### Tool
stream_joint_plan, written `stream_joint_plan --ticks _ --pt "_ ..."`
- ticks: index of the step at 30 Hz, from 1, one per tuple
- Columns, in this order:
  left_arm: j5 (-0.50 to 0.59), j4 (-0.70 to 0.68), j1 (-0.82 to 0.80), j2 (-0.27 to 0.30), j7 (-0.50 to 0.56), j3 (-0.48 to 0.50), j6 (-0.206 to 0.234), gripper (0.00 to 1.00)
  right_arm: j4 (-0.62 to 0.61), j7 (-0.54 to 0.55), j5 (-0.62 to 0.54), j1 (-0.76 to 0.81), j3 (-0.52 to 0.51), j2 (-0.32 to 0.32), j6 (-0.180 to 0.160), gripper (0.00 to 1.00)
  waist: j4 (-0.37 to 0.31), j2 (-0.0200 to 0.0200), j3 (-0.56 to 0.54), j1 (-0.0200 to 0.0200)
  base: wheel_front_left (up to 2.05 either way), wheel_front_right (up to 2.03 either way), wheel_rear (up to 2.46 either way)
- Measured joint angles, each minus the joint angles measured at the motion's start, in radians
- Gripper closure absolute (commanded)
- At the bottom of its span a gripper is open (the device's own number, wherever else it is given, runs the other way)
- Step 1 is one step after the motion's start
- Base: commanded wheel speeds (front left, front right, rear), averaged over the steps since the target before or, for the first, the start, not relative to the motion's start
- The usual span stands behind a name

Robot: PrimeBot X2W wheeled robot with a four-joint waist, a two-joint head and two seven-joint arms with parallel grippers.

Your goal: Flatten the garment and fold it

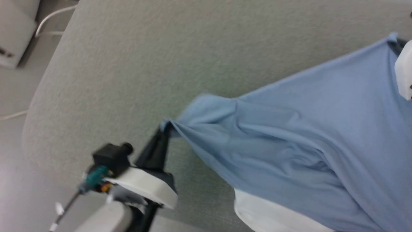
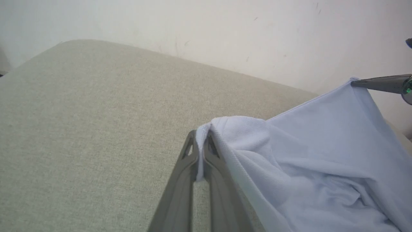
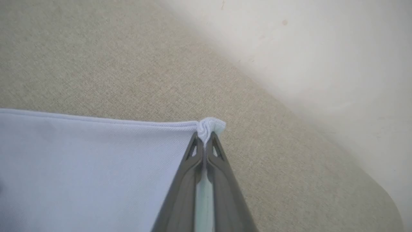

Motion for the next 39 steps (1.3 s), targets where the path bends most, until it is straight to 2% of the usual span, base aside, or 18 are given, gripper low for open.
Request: stream_joint_plan --ticks 5,10,16,23,28,31,35,39 --pt "0.024 -0.088 -0.019 0.096 0.016 0.062 0.025 1.00 -0.081 -0.098 0.026 -0.001 -0.032 -0.024 0.000 1.00 -0.066 0.0000 -0.077 -0.0002 0.00 0.00 0.00" --pt "0.040 -0.189 -0.056 0.180 0.035 0.133 0.052 1.00 -0.204 -0.146 0.031 0.000 -0.100 -0.036 0.000 1.00 -0.145 0.0000 -0.144 -0.0003 0.00 0.00 0.00" --pt "0.061 -0.306 -0.135 0.268 0.051 0.222 0.066 1.00 -0.358 -0.152 0.014 0.002 -0.206 -0.047 0.000 1.00 -0.238 0.0000 -0.214 -0.0003 0.00 0.00 0.00" --pt "0.087 -0.400 -0.299 0.343 0.070 0.323 0.063 1.00 -0.511 -0.119 -0.004 0.003 -0.336 -0.043 0.000 1.00 -0.329 0.0000 -0.277 -0.0005 0.00 0.00 0.00" --pt "0.091 -0.417 -0.467 0.366 0.115 0.350 0.017 1.00 -0.586 -0.081 -0.024 0.002 -0.391 -0.039 0.000 1.00 -0.383 0.0000 -0.289 -0.0003 0.00 0.00 0.00" --pt "0.157 -0.402 -0.588 0.413 0.143 0.344 -0.025 1.00 -0.616 -0.072 -0.025 -0.009 -0.422 -0.040 0.000 1.00 -0.400 0.0000 -0.272 -0.0003 0.00 0.00 0.00" --pt "0.152 -0.356 -0.730 0.397 0.180 0.334 -0.067 1.00 -0.633 -0.065 -0.028 -0.060 -0.449 -0.040 0.000 1.00 -0.412 0.0000 -0.230 0.0000 0.00 0.00 0.00" --pt "0.187 -0.266 -0.886 0.409 0.229 0.302 -0.137 1.00 -0.613 -0.067 -0.026 -0.137 -0.464 -0.045 0.000 1.00 -0.419 0.0000 -0.167 -0.0001 0.00 0.00 0.00"
